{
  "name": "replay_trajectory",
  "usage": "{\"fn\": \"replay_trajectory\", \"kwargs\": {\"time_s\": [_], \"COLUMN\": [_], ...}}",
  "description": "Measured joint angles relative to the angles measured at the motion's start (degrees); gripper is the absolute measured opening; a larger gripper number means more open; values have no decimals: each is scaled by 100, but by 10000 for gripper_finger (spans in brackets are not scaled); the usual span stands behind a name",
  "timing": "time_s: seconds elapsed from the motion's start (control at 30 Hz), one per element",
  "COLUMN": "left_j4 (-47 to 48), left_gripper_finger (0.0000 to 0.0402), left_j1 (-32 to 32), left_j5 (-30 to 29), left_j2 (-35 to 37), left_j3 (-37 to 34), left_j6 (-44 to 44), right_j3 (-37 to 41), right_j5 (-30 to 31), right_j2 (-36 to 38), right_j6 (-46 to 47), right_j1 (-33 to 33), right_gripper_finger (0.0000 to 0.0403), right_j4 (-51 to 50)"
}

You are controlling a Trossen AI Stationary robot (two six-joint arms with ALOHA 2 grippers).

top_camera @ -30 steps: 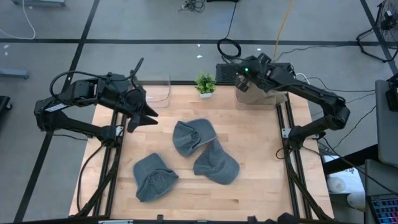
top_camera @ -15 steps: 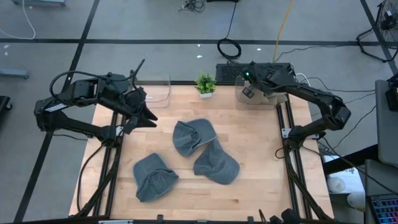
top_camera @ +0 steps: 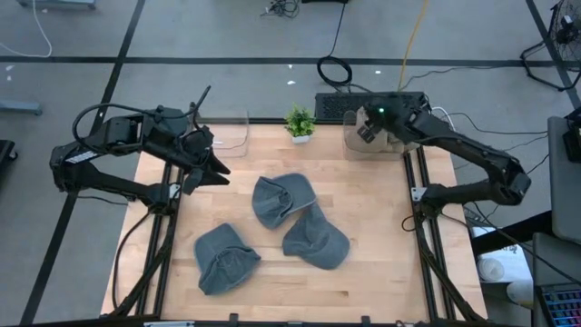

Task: Pick & Place hat
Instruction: Put the brown cap into the right transparent bin, then put the bottom right blue cap into the left transparent bin

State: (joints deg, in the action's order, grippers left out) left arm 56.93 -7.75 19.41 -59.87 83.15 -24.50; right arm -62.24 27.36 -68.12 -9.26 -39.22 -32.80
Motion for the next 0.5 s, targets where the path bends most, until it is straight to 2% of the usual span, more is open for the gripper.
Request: {"fn": "replay_trajectory", "kwargs": {"time_s": [0.17, 0.33, 0.5], "left_j4": [-2, -7, 71], "left_gripper_finger": [214, 230, 257], "left_j1": [0, -65, -242], "left_j5": [-1, -260, -449], "left_j2": [0, 0, 0], "left_j3": [0, 0, 2], "left_j6": [-1, -14, 86], "right_j3": [0, 0, 0], "right_j5": [714, 610, 130], "right_j2": [467, 805, 965], "right_j6": [-4, 122, 635], "right_j1": [103, 495, 1194], "right_gripper_finger": [254, 296, 313], "right_j4": [528, 1002, 1162]}}
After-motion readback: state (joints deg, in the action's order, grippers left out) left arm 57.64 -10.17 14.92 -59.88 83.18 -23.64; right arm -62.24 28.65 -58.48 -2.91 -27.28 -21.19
